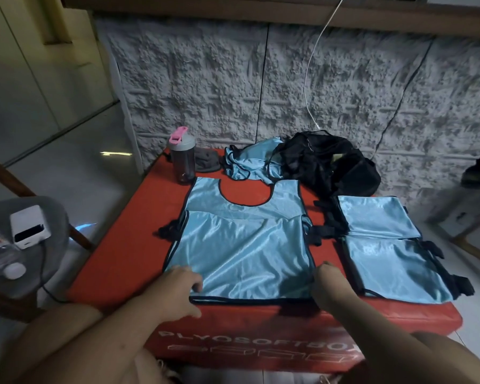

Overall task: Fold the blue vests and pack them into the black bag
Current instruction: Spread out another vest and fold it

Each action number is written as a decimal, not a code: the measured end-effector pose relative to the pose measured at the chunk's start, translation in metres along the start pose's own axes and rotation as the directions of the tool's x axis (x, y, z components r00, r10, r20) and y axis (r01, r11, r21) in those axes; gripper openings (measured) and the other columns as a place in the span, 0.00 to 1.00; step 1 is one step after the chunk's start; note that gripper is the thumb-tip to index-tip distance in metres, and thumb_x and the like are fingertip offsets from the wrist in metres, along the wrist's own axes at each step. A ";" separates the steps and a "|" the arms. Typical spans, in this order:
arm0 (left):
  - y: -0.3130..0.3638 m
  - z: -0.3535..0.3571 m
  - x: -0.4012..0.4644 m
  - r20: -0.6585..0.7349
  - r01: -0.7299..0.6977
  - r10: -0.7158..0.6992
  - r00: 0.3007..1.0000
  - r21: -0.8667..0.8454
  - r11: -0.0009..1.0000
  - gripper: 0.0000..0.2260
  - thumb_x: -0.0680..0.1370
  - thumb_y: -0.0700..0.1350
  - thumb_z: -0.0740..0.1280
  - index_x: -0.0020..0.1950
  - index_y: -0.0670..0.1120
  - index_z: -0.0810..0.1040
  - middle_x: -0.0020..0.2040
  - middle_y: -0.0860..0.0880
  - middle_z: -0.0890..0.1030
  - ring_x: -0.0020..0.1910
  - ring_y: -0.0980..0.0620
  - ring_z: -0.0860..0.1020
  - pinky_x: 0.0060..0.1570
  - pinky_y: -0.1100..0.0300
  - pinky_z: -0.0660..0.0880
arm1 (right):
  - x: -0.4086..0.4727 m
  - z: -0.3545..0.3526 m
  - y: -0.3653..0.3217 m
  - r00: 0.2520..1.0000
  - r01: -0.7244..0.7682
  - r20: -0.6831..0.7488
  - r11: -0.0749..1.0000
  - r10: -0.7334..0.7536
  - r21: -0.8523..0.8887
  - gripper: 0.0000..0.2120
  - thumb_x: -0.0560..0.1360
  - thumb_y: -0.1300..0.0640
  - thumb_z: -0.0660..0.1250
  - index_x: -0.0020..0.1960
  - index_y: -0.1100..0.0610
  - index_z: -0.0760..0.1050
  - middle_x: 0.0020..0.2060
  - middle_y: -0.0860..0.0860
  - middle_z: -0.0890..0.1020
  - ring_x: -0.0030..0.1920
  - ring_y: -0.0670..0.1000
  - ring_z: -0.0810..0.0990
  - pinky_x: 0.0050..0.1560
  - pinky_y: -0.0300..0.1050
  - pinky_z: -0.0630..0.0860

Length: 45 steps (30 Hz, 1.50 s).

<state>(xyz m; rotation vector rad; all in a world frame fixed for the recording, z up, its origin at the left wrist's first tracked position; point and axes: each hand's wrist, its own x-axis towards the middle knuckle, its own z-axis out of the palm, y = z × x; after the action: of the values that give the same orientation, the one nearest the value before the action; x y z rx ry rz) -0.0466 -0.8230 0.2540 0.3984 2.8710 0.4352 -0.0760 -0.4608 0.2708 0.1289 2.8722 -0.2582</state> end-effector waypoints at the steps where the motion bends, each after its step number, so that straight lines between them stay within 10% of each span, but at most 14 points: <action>1: 0.000 -0.001 -0.001 0.014 -0.003 0.002 1.000 0.036 0.999 0.18 0.67 0.56 0.80 0.52 0.56 0.78 0.49 0.58 0.72 0.52 0.57 0.70 0.50 0.63 0.70 | -0.004 -0.002 -0.001 1.000 0.024 0.019 1.000 -0.023 -0.013 0.11 0.77 0.66 0.61 0.57 0.59 0.76 0.59 0.58 0.76 0.59 0.57 0.79 0.56 0.39 0.72; 10: -0.010 -0.002 -0.001 0.003 0.047 -0.047 0.999 -0.009 0.999 0.04 0.76 0.46 0.73 0.49 0.53 0.83 0.46 0.57 0.77 0.47 0.58 0.75 0.52 0.59 0.75 | -0.023 0.004 0.021 0.987 0.161 0.035 0.986 -0.160 -0.035 0.26 0.75 0.69 0.61 0.73 0.64 0.67 0.66 0.56 0.67 0.58 0.55 0.77 0.58 0.35 0.69; 20: 0.002 -0.001 -0.001 -0.155 0.134 -0.135 0.979 -0.013 0.991 0.07 0.82 0.42 0.58 0.49 0.54 0.67 0.40 0.54 0.74 0.39 0.50 0.75 0.39 0.53 0.70 | -0.023 0.001 0.023 0.954 0.151 -0.256 0.988 -0.156 -0.039 0.16 0.76 0.57 0.64 0.62 0.57 0.80 0.64 0.52 0.73 0.58 0.56 0.79 0.56 0.50 0.78; 31: -0.021 -0.009 0.003 -0.192 0.193 -0.233 0.953 -0.206 0.959 0.20 0.76 0.36 0.69 0.55 0.60 0.69 0.44 0.54 0.79 0.42 0.54 0.79 0.44 0.51 0.80 | -0.006 -0.002 0.045 0.868 0.260 -0.472 0.951 -0.154 0.169 0.12 0.64 0.57 0.84 0.36 0.59 0.82 0.39 0.51 0.81 0.41 0.58 0.80 0.40 0.49 0.77; 42: -0.032 -0.023 0.000 -0.371 0.110 -0.159 0.915 -0.149 0.983 0.11 0.74 0.35 0.72 0.51 0.48 0.86 0.46 0.51 0.82 0.45 0.48 0.81 0.47 0.51 0.79 | -0.009 -0.015 0.041 0.806 0.330 -0.574 0.915 -0.145 0.232 0.14 0.61 0.69 0.82 0.38 0.55 0.84 0.42 0.48 0.85 0.41 0.51 0.84 0.44 0.32 0.71; 45: -0.029 -0.032 -0.003 -0.445 0.120 -0.175 0.878 -0.150 0.981 0.11 0.75 0.35 0.71 0.52 0.48 0.86 0.47 0.51 0.83 0.46 0.46 0.81 0.46 0.49 0.80 | -0.012 -0.026 0.041 0.830 0.305 -0.555 0.879 -0.057 0.366 0.11 0.65 0.68 0.81 0.41 0.54 0.85 0.38 0.44 0.84 0.39 0.35 0.81 0.43 0.20 0.67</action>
<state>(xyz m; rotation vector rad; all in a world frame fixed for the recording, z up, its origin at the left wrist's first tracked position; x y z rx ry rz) -0.0585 -0.8591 0.2754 0.0527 3.2706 0.7566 -0.0665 -0.4167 0.2915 -0.0060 3.3151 -1.0800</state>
